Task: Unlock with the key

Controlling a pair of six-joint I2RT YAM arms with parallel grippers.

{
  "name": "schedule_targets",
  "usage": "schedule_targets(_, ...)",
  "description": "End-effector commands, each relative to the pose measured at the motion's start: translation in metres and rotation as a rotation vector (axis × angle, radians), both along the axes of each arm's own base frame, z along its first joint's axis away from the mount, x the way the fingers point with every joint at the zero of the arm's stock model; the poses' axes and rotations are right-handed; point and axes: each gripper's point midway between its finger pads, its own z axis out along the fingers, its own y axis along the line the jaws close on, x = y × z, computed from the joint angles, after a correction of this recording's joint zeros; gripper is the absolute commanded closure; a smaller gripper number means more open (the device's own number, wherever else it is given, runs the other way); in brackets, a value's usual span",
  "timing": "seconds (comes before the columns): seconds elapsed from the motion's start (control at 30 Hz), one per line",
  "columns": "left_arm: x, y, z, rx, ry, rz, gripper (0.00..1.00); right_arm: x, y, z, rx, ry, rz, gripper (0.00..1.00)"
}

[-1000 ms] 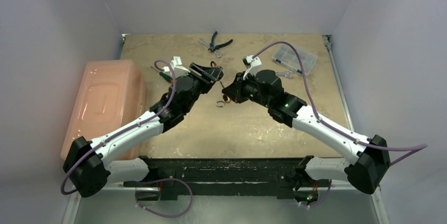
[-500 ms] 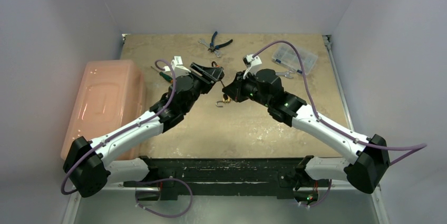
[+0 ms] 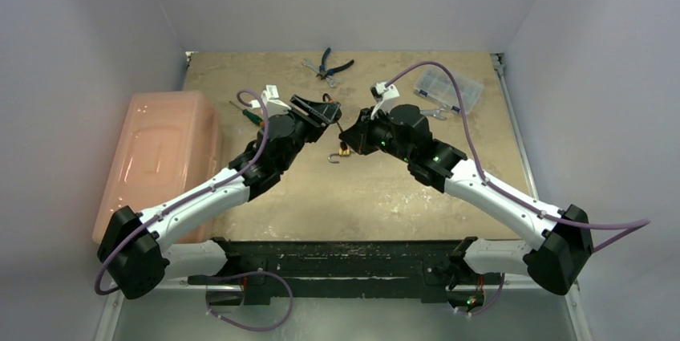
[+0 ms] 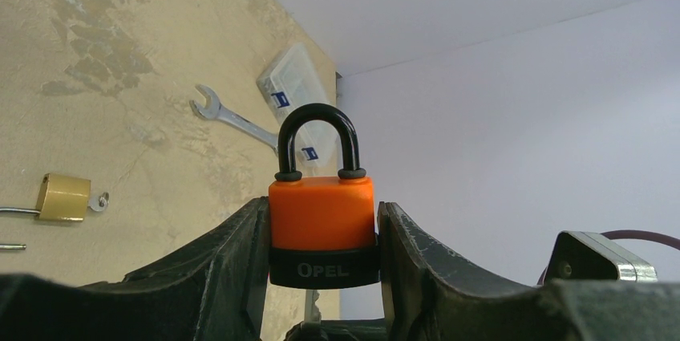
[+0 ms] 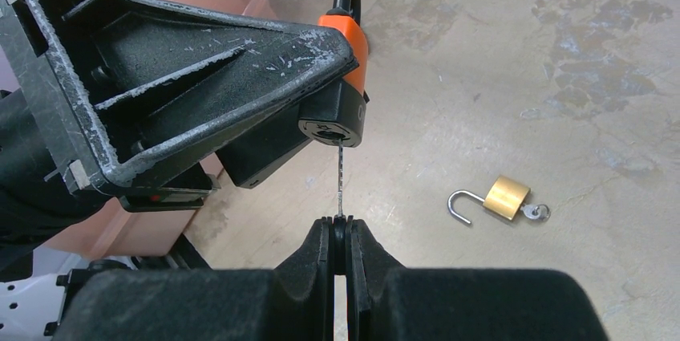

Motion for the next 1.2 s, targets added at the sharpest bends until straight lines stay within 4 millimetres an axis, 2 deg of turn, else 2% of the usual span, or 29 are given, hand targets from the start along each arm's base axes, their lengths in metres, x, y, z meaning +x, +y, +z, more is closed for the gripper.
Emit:
schedule_targets(0.0, 0.0, -0.004, 0.032, -0.079, -0.087, -0.02, 1.0, 0.009, -0.003, 0.048, 0.073, -0.109, -0.029, 1.0)
schedule_targets(0.33, -0.001, -0.006, 0.033, -0.082, -0.103, -0.034, 1.0, 0.011, -0.002, 0.047, 0.075, -0.1, -0.033, 1.0)
schedule_targets(0.83, 0.0, -0.005, 0.031, -0.063, -0.11, -0.027, 1.0, 0.01, -0.007, 0.067, 0.115, -0.139, -0.045, 1.0)
schedule_targets(1.17, -0.002, -0.005, 0.034, -0.075, -0.121, -0.033, 1.0, 0.015, -0.001, 0.054, 0.109, -0.105, -0.047, 1.0)
